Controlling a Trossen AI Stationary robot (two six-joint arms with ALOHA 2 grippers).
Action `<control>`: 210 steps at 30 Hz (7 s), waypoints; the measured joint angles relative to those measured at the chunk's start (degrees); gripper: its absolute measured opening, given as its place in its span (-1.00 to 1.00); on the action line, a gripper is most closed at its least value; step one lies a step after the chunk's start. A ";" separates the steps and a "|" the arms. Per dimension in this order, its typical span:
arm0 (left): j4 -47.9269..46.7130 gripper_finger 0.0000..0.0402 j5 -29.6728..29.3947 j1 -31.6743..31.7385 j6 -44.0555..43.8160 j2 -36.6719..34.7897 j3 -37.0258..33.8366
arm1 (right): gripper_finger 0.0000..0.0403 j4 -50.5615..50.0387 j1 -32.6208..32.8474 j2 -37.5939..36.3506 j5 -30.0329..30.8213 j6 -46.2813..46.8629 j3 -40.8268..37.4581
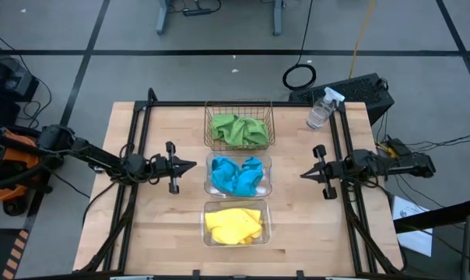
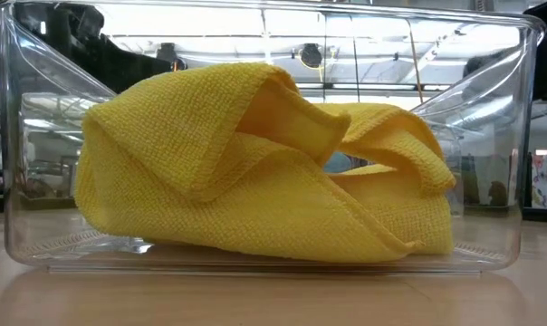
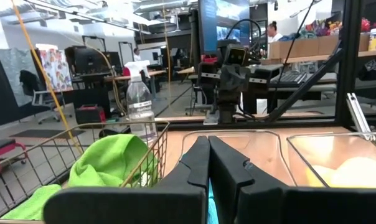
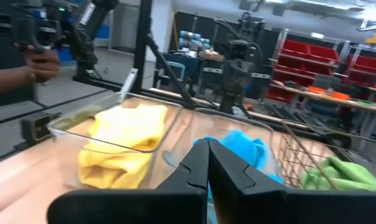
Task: Sort microfiber towel by color & place in baskets
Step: Return to Home Position
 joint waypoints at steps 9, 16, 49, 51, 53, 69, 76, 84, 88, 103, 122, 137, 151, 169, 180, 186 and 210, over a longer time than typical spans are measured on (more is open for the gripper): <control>-1.42 -0.96 -0.31 0.00 -1.09 -0.04 -0.02 | -1.00 -0.06 -2.60 0.00 0.08 0.02 0.00; -2.72 -0.96 -1.78 0.00 -1.53 -0.07 -0.02 | -1.00 -0.49 -2.68 0.01 3.38 -1.62 -0.02; -34.54 -0.99 5.66 1.16 -6.01 -28.46 0.04 | -1.00 -0.45 -2.66 0.04 6.28 -1.23 -0.04; -36.61 -0.99 5.84 1.69 -6.08 -29.97 0.04 | -1.00 -0.45 -2.66 0.04 6.28 -1.23 -0.04; -39.40 -0.99 6.12 2.11 -6.08 -31.39 0.04 | -1.00 -0.45 -2.66 0.04 6.28 -1.23 -0.04; -53.49 -1.00 10.70 5.15 -7.84 -43.10 0.04 | -1.00 -0.45 -2.63 0.04 6.28 -1.23 -0.04; -60.13 -1.00 15.05 5.15 -8.95 -50.05 0.04 | -1.00 -0.45 -2.64 0.07 6.28 -1.23 -0.04; -66.53 -1.00 16.37 5.15 -10.49 -57.72 0.04 | -1.00 -0.45 -2.63 0.07 6.30 -1.23 -0.04; -66.64 -1.00 16.68 5.15 -10.47 -59.45 0.03 | -1.00 -0.45 -2.63 0.07 6.28 -1.23 -0.04; -66.92 -0.96 16.95 5.20 -10.23 -59.41 0.03 | -1.00 -0.45 -2.63 0.07 6.28 -1.23 -0.04; -66.45 -0.82 16.90 5.20 -10.40 -59.30 0.03 | -1.00 -0.45 -2.63 0.07 6.28 -1.23 -0.04; -66.34 -0.82 16.87 5.20 -10.43 -59.30 0.04 | -1.00 -0.45 -2.63 0.07 6.28 -1.23 -0.04; -66.29 -0.82 16.85 5.20 -10.42 -59.30 0.03 | -1.00 -0.45 -2.64 0.07 6.28 -1.23 -0.04; -66.27 -0.82 16.85 5.20 -10.42 -59.30 0.03 | -1.00 -0.45 -2.63 0.04 6.28 -1.23 -0.04; -66.27 -0.82 16.85 5.20 -10.43 -59.28 0.02 | -1.00 -0.45 -2.63 0.04 6.28 -1.23 -0.04; -66.27 -0.82 16.83 5.21 -10.41 -59.29 0.02 | -1.00 -0.45 -2.64 0.04 6.28 -1.23 -0.04; -66.27 -0.82 16.83 5.22 -10.42 -59.28 0.02 | -1.00 -0.45 -2.66 0.04 6.28 -1.23 -0.04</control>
